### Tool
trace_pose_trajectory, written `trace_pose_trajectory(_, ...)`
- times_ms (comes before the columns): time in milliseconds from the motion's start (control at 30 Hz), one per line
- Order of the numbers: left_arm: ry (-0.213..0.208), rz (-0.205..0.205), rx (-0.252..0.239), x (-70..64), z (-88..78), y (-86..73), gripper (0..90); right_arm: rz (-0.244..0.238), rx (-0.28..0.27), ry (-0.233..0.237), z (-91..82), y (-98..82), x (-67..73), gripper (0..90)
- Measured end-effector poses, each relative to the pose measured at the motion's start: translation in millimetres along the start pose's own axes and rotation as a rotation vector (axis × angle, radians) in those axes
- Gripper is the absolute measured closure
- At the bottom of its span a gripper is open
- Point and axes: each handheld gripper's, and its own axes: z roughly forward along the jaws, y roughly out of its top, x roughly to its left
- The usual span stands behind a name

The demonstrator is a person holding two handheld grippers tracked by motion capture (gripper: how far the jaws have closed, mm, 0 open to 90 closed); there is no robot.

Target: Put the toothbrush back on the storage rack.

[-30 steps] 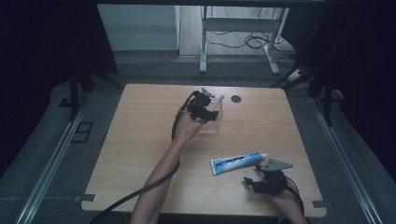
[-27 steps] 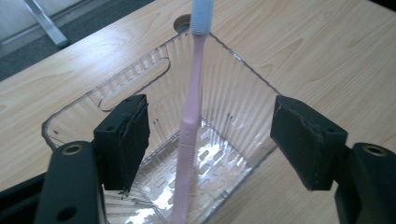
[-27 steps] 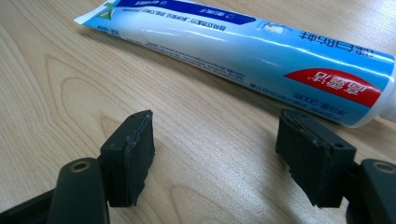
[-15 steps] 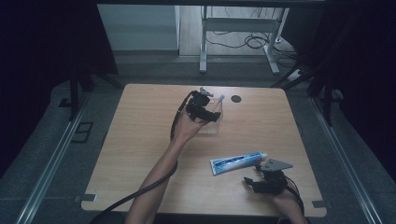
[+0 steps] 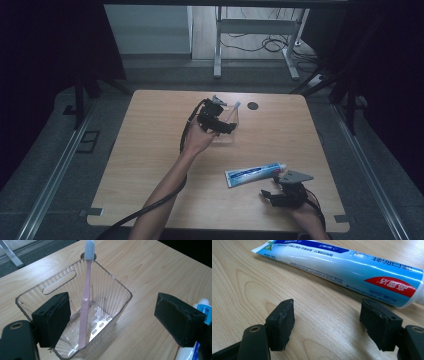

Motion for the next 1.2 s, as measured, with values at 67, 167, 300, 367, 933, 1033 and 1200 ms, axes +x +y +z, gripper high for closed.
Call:
trace_pose_trajectory(67,0.001,0.006,-0.002,-1.5,-2.5,-1.0,13.3,0.000,0.000,0.000,0.0,0.0,0.0,27.4)
trace_pose_trajectory(167,-0.002,0.012,-0.012,-3.3,-6.0,-2.8,13.1,0.000,0.000,0.000,0.0,0.0,0.0,27.4)
trace_pose_trajectory(300,-0.003,0.014,-0.021,-5.0,-10.4,-5.5,12.9,-0.001,0.000,0.000,0.0,0.0,0.0,27.4)
trace_pose_trajectory(367,-0.005,0.015,-0.024,-5.6,-13.3,-7.8,12.8,-0.001,0.000,0.000,0.0,0.0,0.1,27.4)
trace_pose_trajectory(933,-0.004,0.017,-0.047,-3.5,-35.6,-32.4,12.7,-0.001,0.002,-0.002,0.0,0.0,0.2,27.4)
trace_pose_trajectory(1033,-0.010,0.014,-0.050,-3.7,-37.9,-37.3,12.7,0.000,0.002,-0.002,-0.1,0.1,0.3,27.4)
trace_pose_trajectory(1200,-0.015,0.006,-0.054,-3.6,-41.8,-45.9,12.7,-0.001,0.002,-0.002,0.0,0.1,0.3,27.4)
